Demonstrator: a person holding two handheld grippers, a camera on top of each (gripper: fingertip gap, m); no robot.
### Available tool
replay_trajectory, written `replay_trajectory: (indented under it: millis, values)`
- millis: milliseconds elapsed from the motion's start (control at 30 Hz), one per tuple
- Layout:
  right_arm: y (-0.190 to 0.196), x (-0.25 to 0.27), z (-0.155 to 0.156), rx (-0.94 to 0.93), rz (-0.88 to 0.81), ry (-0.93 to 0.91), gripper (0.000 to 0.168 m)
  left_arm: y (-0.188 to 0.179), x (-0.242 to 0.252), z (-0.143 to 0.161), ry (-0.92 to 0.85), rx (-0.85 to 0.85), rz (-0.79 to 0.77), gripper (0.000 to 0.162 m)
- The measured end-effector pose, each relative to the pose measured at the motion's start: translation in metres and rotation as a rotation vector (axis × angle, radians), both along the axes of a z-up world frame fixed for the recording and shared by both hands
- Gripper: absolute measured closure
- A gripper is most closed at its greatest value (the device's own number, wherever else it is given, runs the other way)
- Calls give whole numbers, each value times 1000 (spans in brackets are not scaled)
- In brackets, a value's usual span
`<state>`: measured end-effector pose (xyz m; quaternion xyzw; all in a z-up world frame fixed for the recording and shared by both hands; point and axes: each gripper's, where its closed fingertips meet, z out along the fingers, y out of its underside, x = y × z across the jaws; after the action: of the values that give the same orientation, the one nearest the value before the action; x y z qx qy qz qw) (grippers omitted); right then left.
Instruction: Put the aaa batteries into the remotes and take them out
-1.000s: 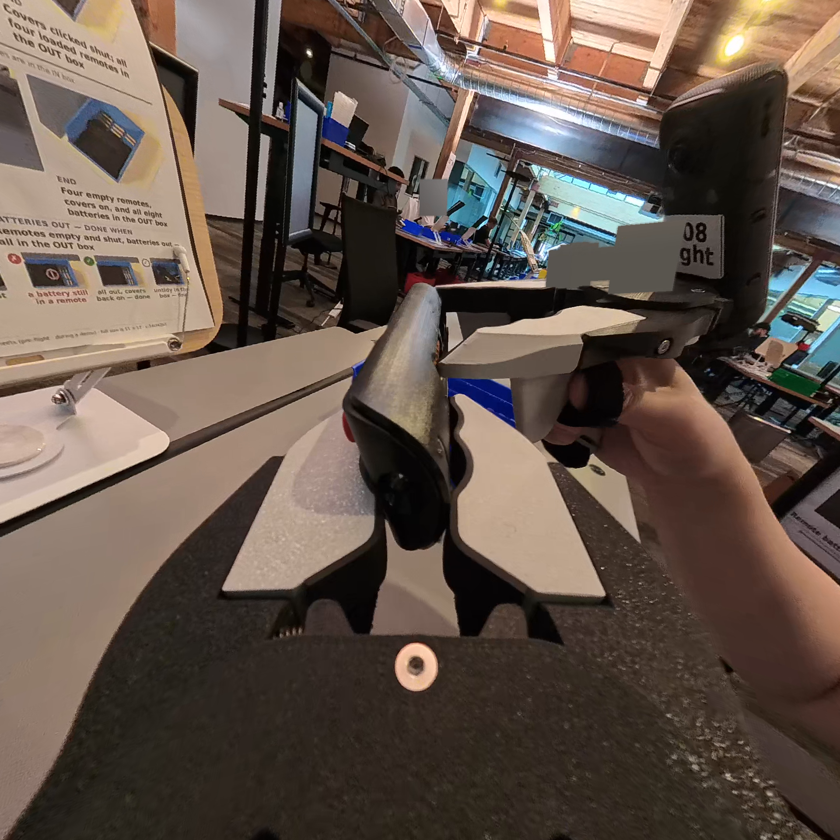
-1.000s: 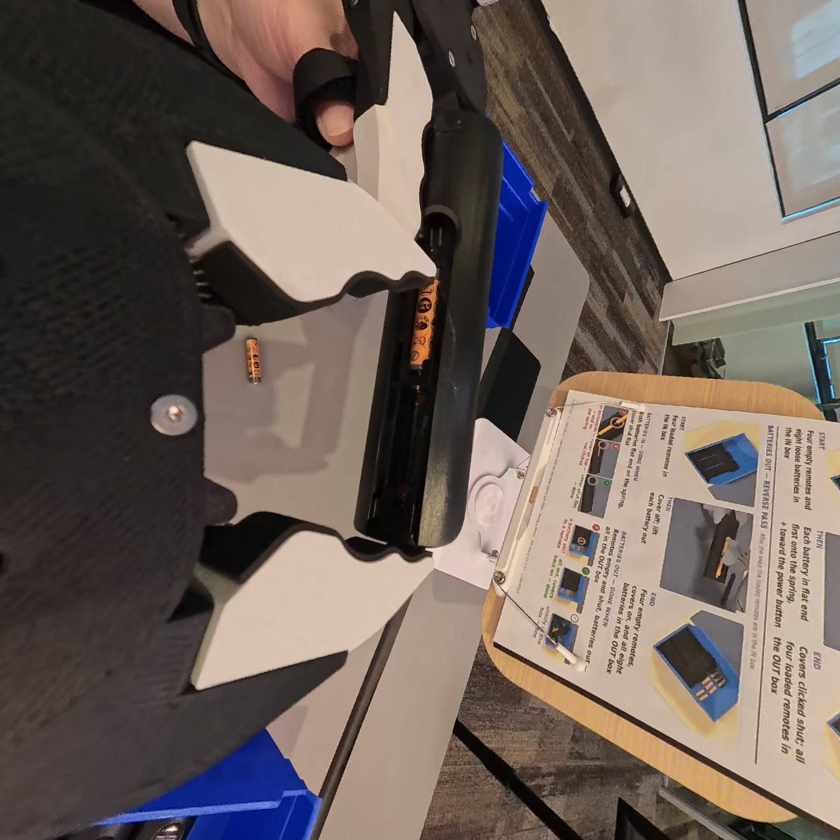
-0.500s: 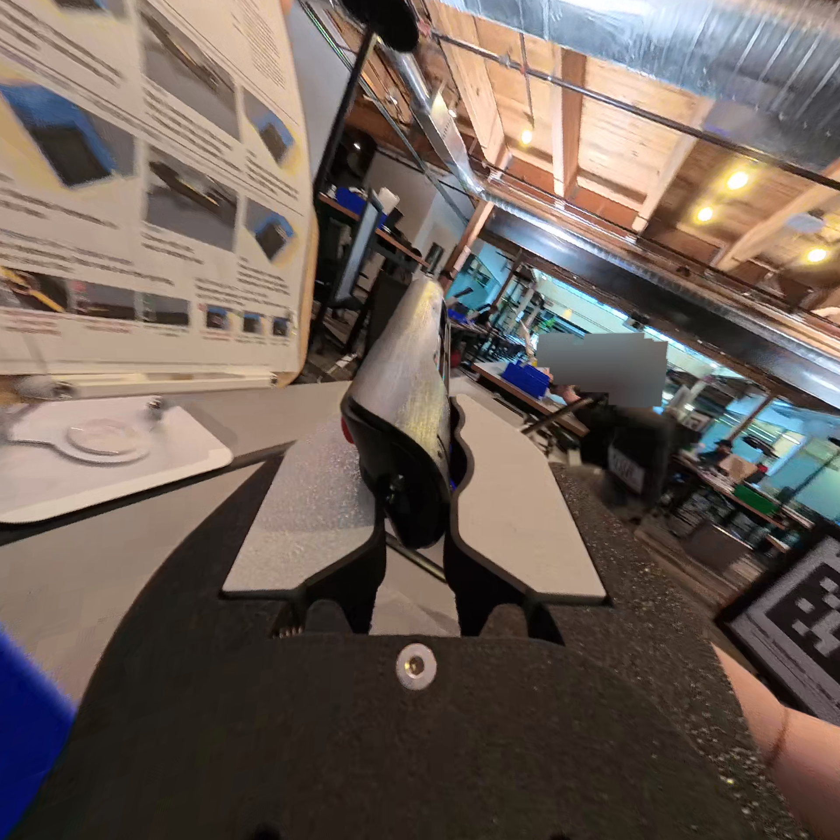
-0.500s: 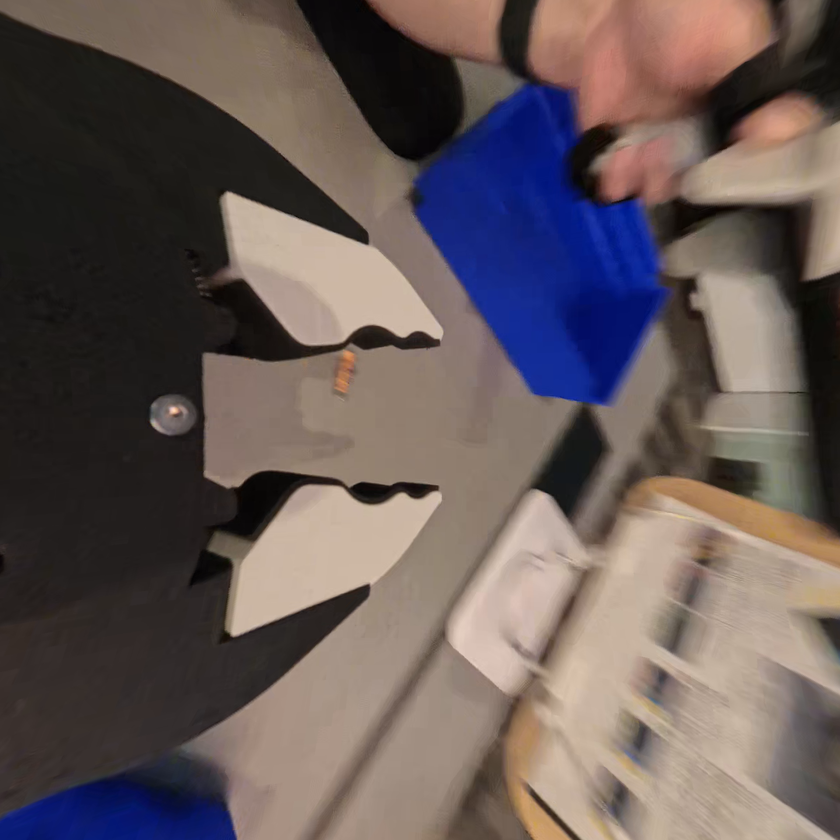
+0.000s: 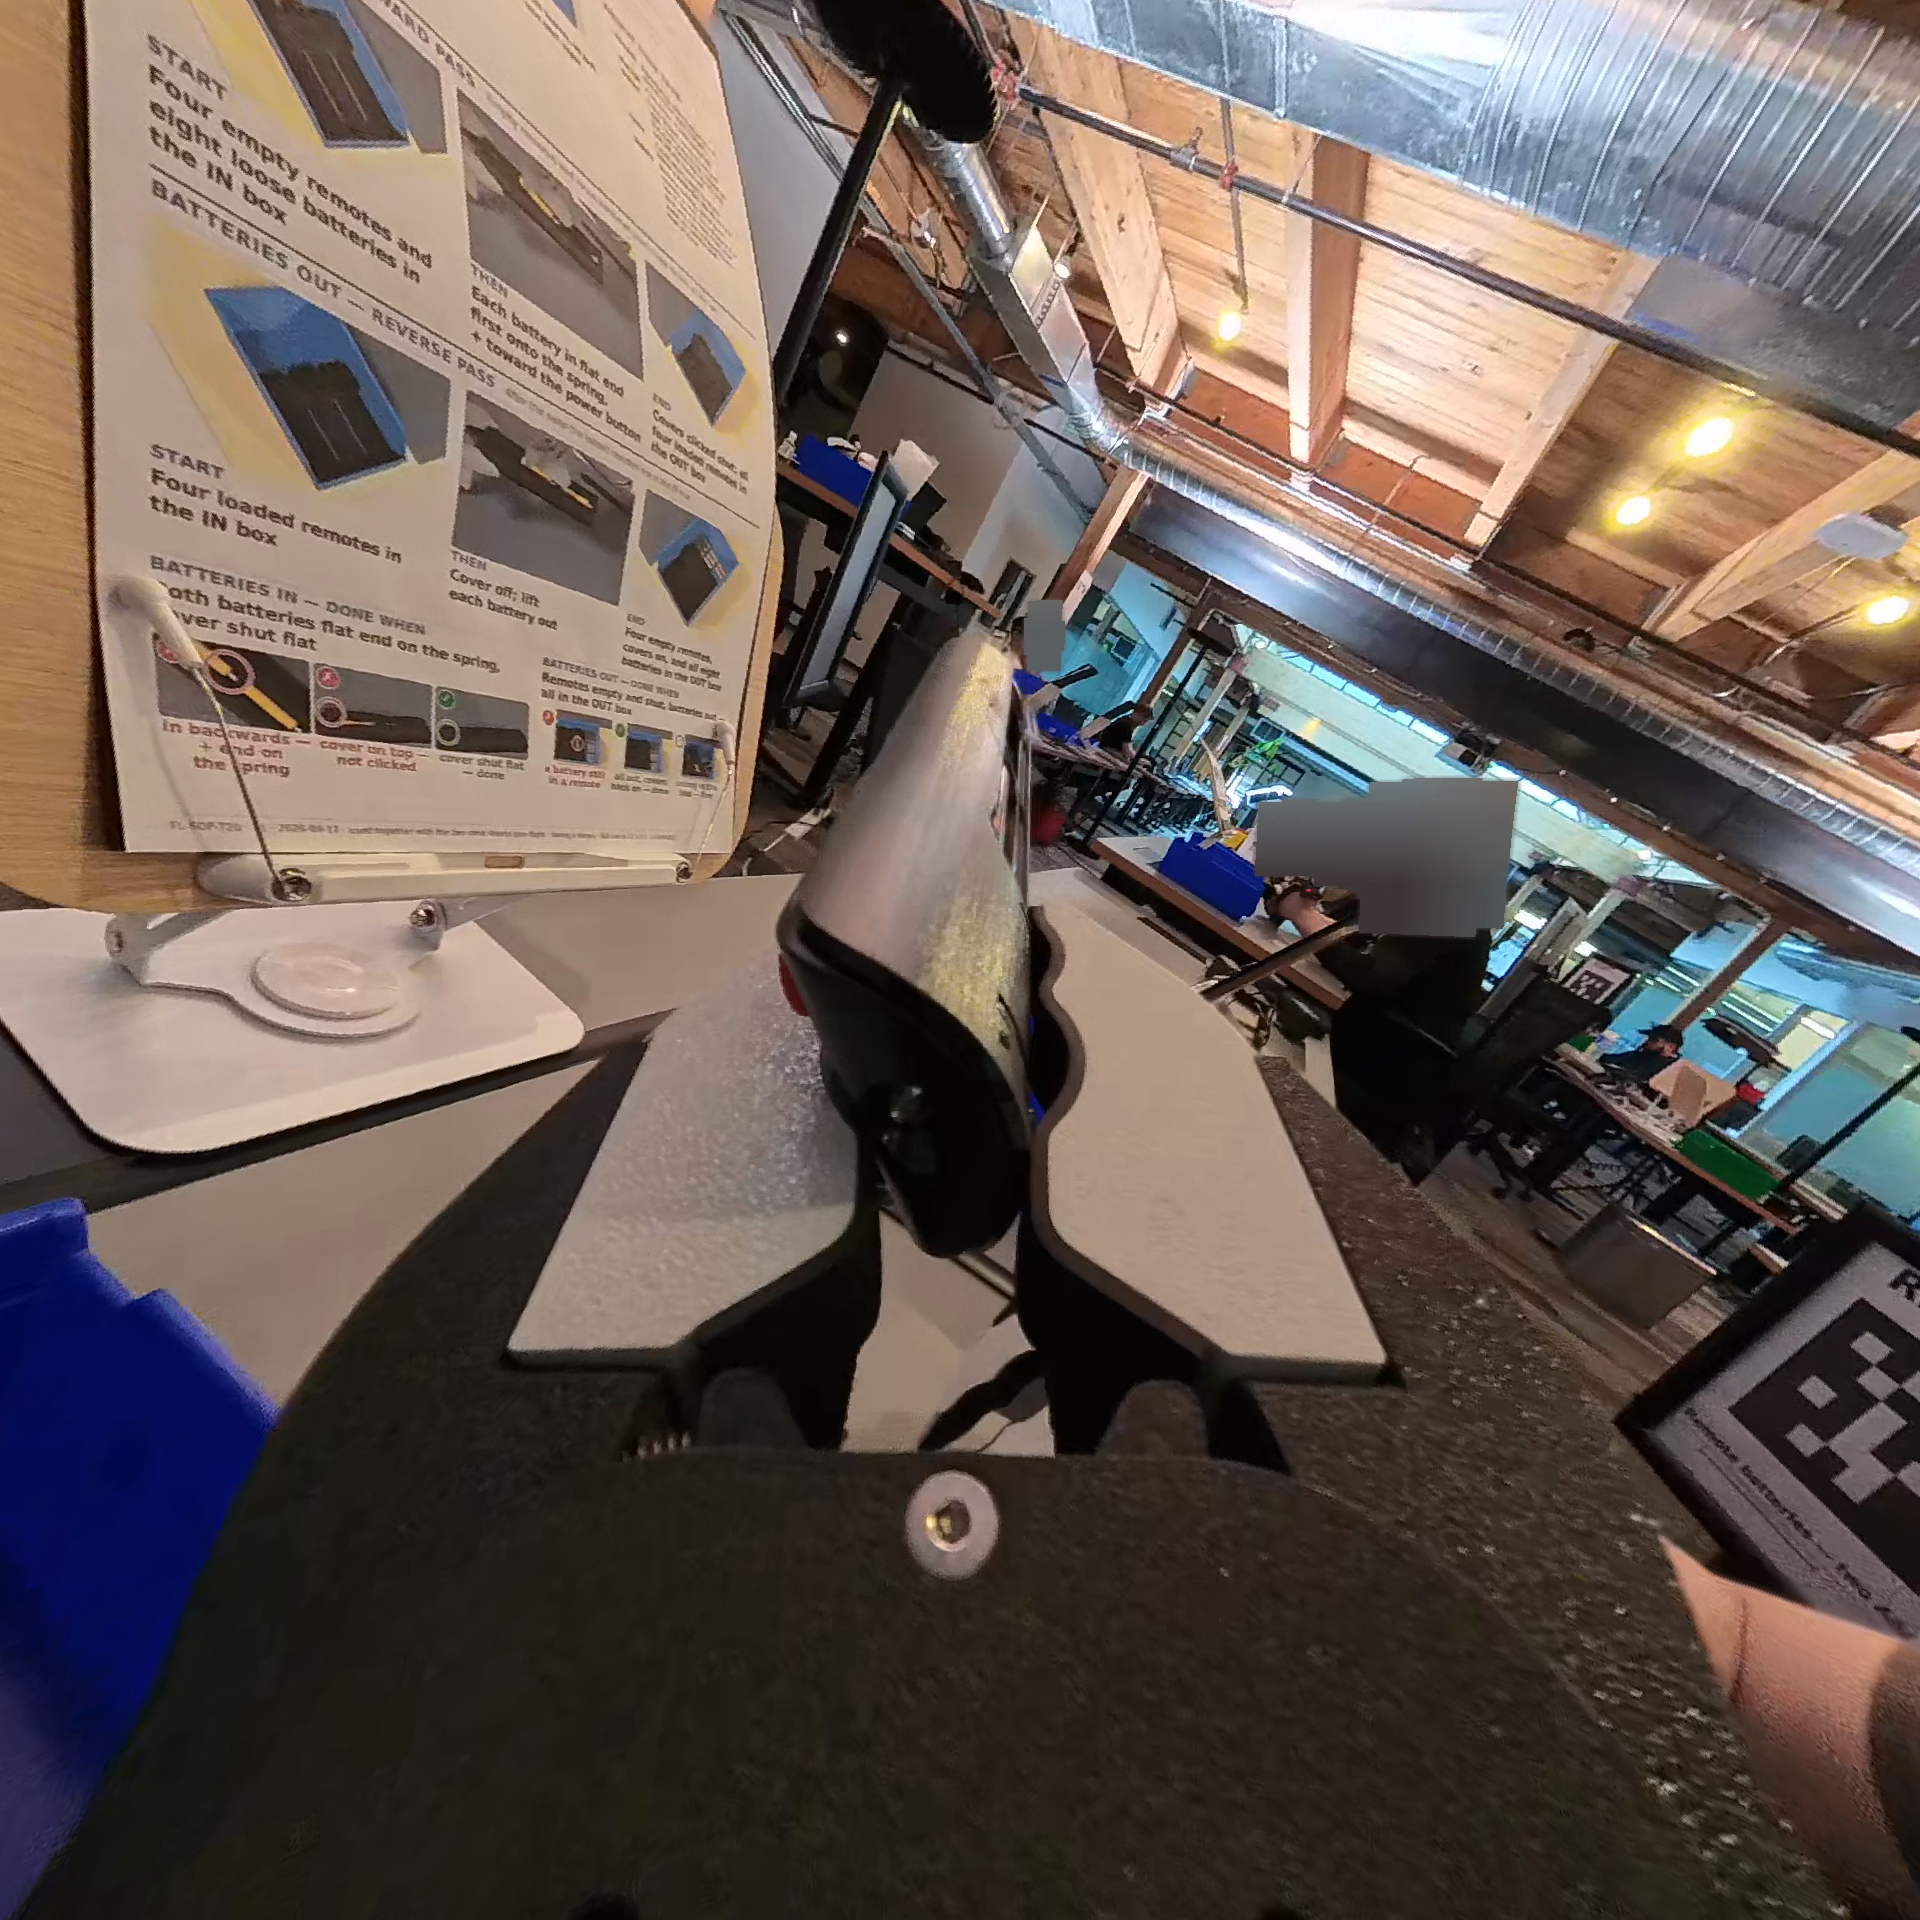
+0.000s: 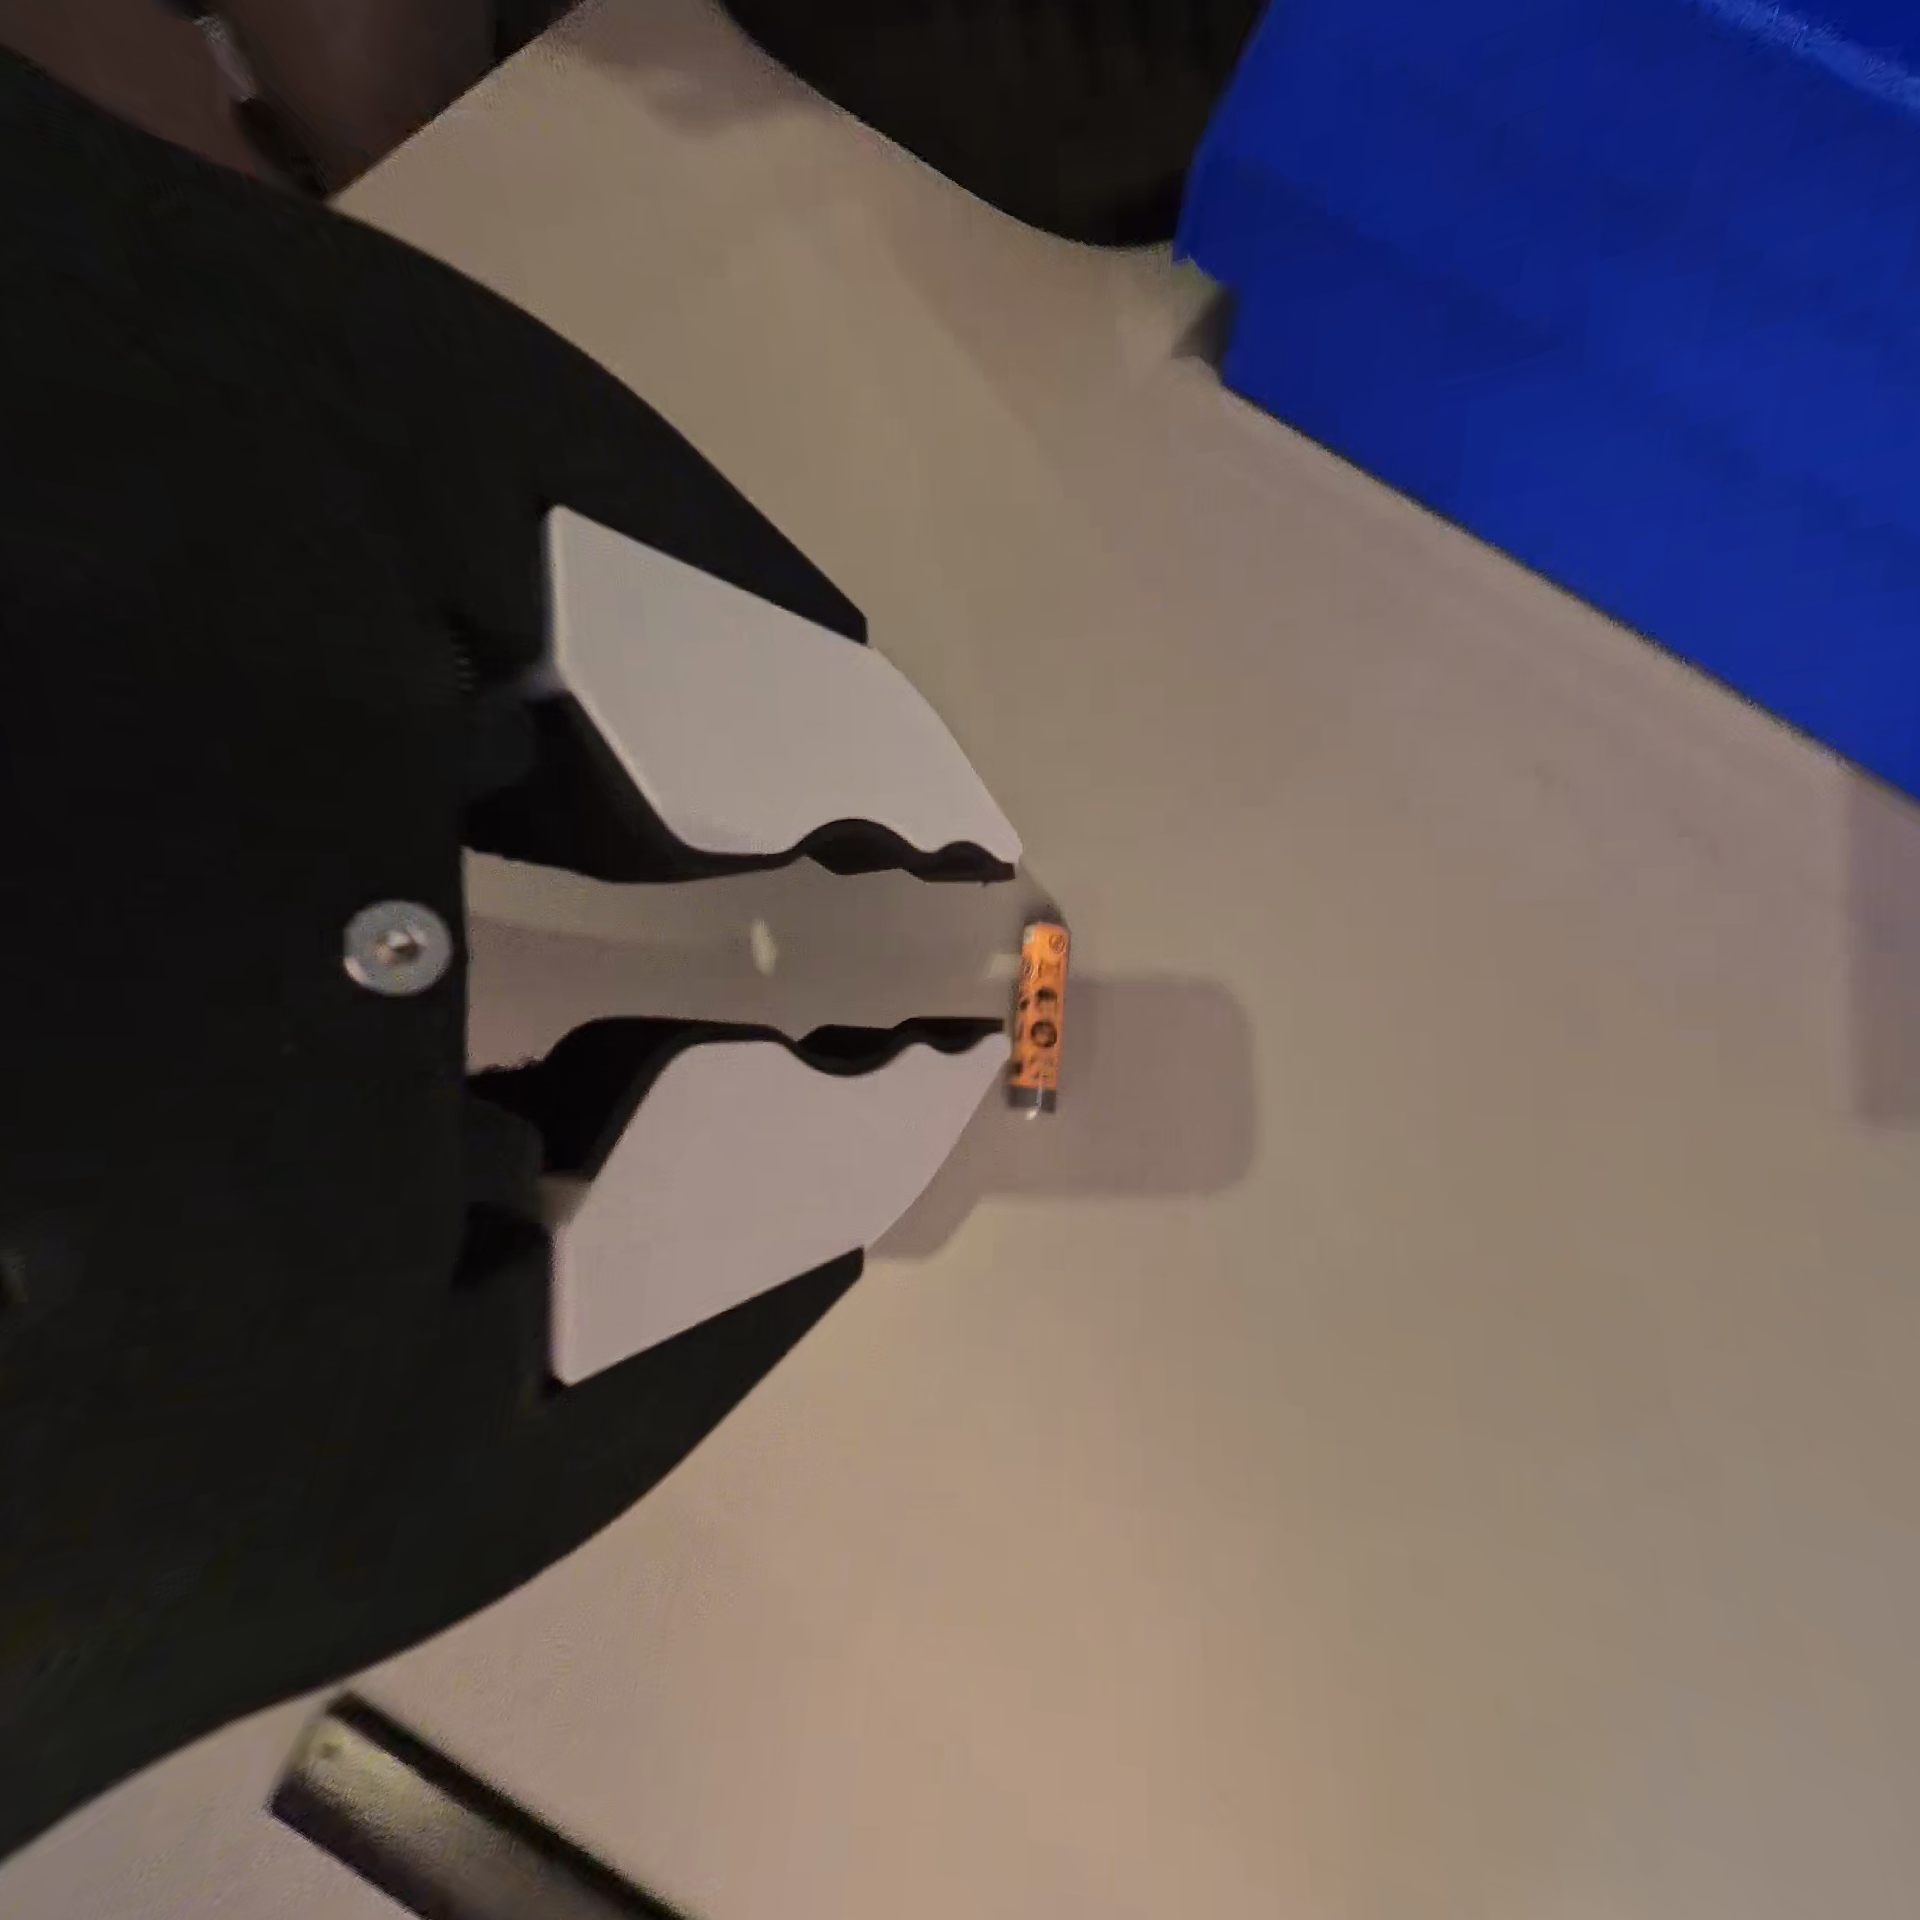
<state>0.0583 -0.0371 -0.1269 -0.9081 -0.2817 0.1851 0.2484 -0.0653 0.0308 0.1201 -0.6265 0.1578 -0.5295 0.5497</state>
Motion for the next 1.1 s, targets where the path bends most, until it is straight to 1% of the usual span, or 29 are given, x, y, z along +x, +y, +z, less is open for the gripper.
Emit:
replay_trajectory:
  millis: [100,167,233,300,333,367,433,500,567,667,733,800,867,933,1033,1100]
  values:
    - [7,3,-9,-79,-125,40,142,1,3,-3,13,-11,-3,136]
    - [2,-2,-18,-194,-171,107,142,0,7,-6,20,-22,-17,136]
    - [-4,-3,-26,-262,-198,110,141,0,11,-7,19,-29,-29,136]
    - [-3,3,-30,-242,-231,64,140,-3,15,-6,18,-26,-45,136]
    - [-1,6,-30,-227,-250,49,136,-5,17,-6,23,-23,-52,136]
    - [0,7,-29,-222,-267,52,131,-6,19,-6,26,-21,-58,136]
    - [2,7,-28,-238,-297,76,128,-7,22,-6,29,-21,-69,136]
    - [4,8,-31,-262,-317,61,122,-9,25,-7,25,-29,-87,136]
    - [6,3,-31,-279,-329,64,121,-10,27,-8,23,-39,-96,136]
    - [10,-2,-33,-287,-337,14,121,-11,27,-7,22,-37,-103,135]
    - [11,-8,-35,-281,-315,-63,122,-12,27,-6,21,-35,-108,135]
    - [12,-9,-38,-235,-263,-196,124,-13,27,-6,18,-37,-111,135]
    - [16,-6,-41,-163,-207,-320,139,-14,28,-6,21,-36,-120,136]
    - [15,-6,-41,-143,-147,-318,155,-16,28,-5,18,-31,-121,136]
    - [11,4,-41,-157,-76,-287,156,-17,27,-3,18,-22,-124,136]
    - [7,15,-41,-162,14,-294,156,-16,27,-3,12,-24,-123,136]
